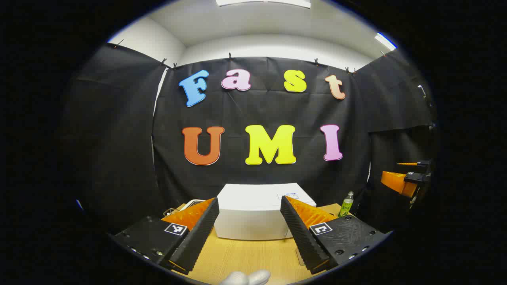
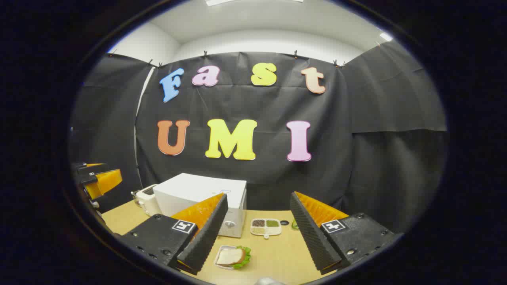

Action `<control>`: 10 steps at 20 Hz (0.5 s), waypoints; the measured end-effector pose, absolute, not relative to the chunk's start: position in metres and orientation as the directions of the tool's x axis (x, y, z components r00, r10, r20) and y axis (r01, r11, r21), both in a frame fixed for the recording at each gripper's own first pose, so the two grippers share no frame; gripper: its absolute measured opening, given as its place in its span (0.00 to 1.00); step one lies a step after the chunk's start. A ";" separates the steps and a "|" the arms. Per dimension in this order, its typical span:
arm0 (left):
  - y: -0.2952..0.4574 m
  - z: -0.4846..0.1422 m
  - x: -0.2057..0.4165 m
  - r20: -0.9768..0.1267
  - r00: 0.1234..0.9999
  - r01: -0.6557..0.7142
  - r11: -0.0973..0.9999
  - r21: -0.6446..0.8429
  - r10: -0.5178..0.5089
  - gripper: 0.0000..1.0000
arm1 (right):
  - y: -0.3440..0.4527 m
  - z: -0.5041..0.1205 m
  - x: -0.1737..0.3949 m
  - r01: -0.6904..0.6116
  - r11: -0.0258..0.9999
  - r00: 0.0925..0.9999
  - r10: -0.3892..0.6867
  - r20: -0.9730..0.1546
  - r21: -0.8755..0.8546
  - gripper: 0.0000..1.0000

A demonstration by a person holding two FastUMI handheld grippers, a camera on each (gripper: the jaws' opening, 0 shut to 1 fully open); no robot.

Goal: Open the microwave oven with the left hand, put the food in, and close the microwave oven.

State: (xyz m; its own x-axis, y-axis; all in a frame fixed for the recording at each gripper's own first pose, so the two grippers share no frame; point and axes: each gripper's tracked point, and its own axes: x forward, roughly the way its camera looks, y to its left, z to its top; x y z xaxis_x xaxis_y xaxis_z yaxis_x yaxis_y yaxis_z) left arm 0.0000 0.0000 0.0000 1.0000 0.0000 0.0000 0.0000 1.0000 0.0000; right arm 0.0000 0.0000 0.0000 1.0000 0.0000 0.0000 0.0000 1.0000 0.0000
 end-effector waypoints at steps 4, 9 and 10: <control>0.005 0.005 -0.002 0.011 1.000 -0.020 1.000 0.001 0.020 0.96 | -0.001 0.004 -0.003 -0.002 1.000 1.000 0.002 0.014 0.013 1.00; 0.006 0.007 -0.003 0.025 0.999 -0.030 0.999 0.013 0.029 0.96 | 0.002 0.010 -0.003 -0.021 1.000 0.999 0.021 0.049 0.005 1.00; 0.005 0.008 -0.002 0.030 0.999 -0.030 0.999 0.017 0.029 0.96 | 0.002 0.009 -0.002 -0.025 1.000 0.999 0.025 0.046 -0.003 0.92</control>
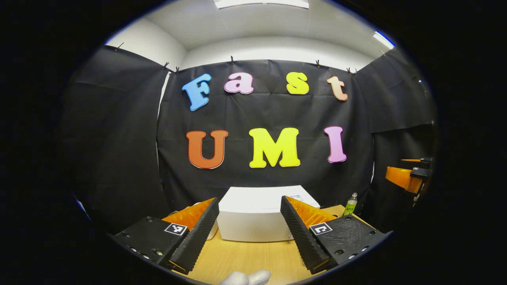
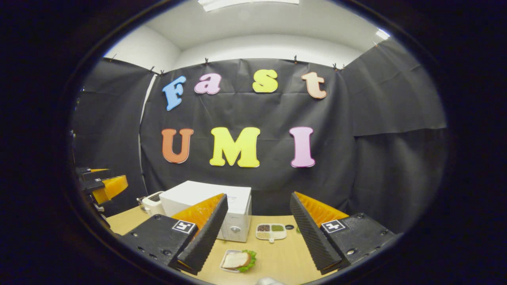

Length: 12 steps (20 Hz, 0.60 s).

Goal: Open the microwave oven with the left hand, put the food in, and close the microwave oven.

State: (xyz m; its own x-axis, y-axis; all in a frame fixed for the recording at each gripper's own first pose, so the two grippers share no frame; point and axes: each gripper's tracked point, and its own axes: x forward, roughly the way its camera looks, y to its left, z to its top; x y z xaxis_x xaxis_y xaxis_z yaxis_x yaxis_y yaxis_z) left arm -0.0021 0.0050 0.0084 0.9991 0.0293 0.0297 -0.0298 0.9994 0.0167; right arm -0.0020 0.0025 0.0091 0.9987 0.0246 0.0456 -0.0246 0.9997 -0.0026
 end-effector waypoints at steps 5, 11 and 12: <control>0.001 0.010 0.006 0.036 0.999 -0.020 1.000 0.016 0.019 0.96 | 0.002 0.007 0.000 -0.020 1.000 0.999 0.021 0.034 -0.015 0.92; 0.008 0.001 0.017 0.037 0.999 -0.035 0.999 0.020 0.034 0.96 | 0.000 0.001 0.007 -0.009 1.000 1.000 0.010 0.022 -0.012 0.92; 0.008 -0.006 0.022 0.027 0.999 -0.033 0.999 0.020 0.032 0.96 | -0.001 0.000 0.008 -0.008 1.000 1.000 0.009 0.017 -0.009 0.92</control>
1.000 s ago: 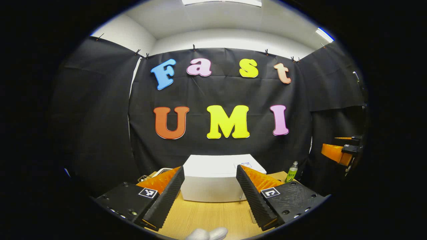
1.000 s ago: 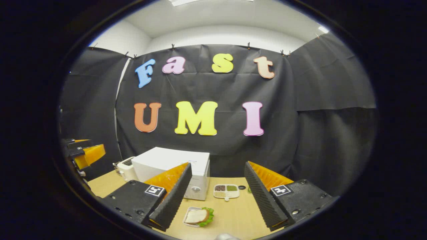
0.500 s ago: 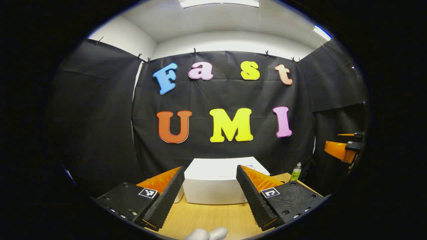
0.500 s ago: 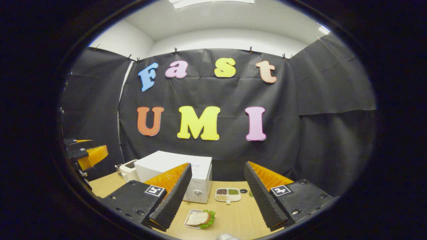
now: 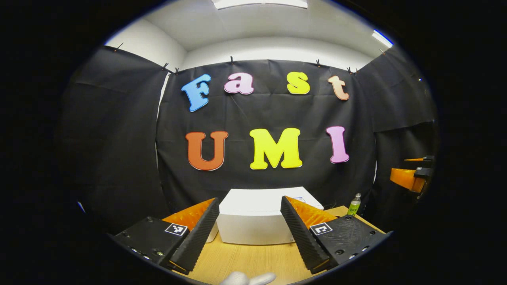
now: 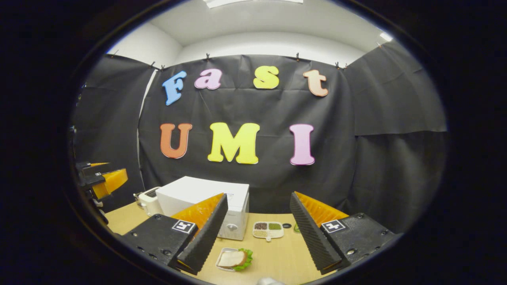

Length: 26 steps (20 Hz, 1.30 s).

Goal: Open the microwave oven with the left hand, put the food in, and close the microwave oven.

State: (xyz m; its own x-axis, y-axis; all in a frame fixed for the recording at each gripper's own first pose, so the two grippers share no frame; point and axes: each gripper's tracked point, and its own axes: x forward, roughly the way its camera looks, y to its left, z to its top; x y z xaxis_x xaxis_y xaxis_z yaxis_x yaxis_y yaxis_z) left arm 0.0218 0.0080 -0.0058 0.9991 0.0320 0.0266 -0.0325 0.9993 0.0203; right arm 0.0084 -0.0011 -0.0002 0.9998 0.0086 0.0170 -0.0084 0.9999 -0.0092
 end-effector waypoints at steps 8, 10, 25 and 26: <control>-0.037 -0.099 0.090 -0.046 0.999 0.011 0.999 0.030 -0.010 0.96 | -0.019 0.000 0.013 0.025 1.000 1.000 -0.025 -0.016 -0.002 1.00; -0.061 -0.128 0.113 -0.087 0.996 0.031 0.999 0.022 -0.029 0.96 | -0.024 -0.001 0.013 0.039 0.999 0.999 -0.039 -0.022 -0.017 0.92; -0.153 -0.252 0.234 -0.211 0.974 0.093 0.996 0.010 -0.089 0.85 | -0.082 -0.021 0.004 0.159 0.977 0.976 -0.177 -0.126 -0.144 1.00; -0.158 -0.253 0.236 -0.204 0.972 0.118 0.993 0.000 -0.115 0.75 | -0.082 -0.023 0.005 0.155 0.977 0.975 -0.175 -0.138 -0.146 1.00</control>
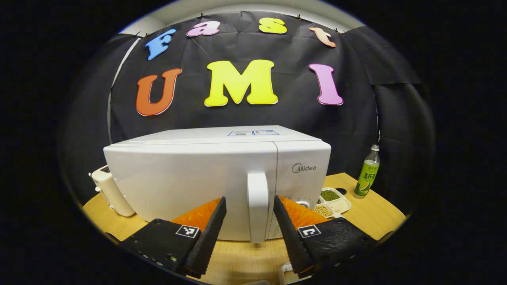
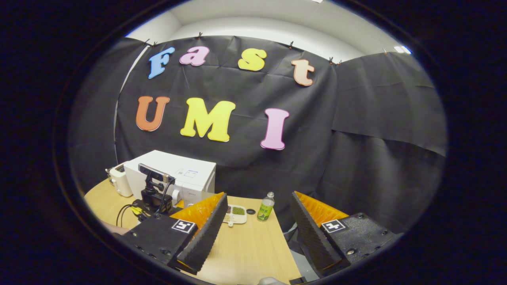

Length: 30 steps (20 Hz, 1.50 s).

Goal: Open the microwave oven with the left hand, put the food in, and close the microwave oven.

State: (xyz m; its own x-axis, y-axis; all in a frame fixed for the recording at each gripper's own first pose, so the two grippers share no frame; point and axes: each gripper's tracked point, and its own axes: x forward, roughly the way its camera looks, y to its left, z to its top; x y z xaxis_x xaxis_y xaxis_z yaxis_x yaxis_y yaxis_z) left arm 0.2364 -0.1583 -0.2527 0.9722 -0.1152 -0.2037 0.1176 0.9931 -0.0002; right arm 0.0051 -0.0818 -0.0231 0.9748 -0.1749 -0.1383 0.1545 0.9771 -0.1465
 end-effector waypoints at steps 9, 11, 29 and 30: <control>-0.162 -0.260 0.238 -0.247 0.955 0.153 0.986 -0.066 -0.165 0.13 | -0.068 -0.019 0.014 0.113 0.981 0.980 -0.136 -0.145 -0.155 0.93; -0.163 -0.260 0.234 -0.260 0.948 0.164 0.982 -0.092 -0.183 0.07 | -0.063 -0.015 0.014 0.100 0.984 0.984 -0.120 -0.135 -0.149 0.93; -0.087 -0.261 0.121 -0.264 0.945 0.176 0.981 -0.087 -0.193 0.96 | -0.011 -0.020 0.017 -0.069 0.990 0.993 0.056 -0.103 -0.124 0.99; -0.088 -0.263 0.122 -0.267 0.945 0.173 0.982 -0.079 -0.188 0.98 | -0.011 -0.021 0.016 -0.072 0.990 0.993 0.059 -0.104 -0.124 0.99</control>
State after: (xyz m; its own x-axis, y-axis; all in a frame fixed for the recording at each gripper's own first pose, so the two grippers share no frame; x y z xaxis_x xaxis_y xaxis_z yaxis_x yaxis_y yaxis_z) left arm 0.1217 -0.0877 -0.2630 0.9452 -0.1883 -0.2666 0.1733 0.9817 -0.0789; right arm 0.0163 -0.0109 -0.0213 0.9928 0.0589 -0.1040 -0.0717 0.9896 -0.1245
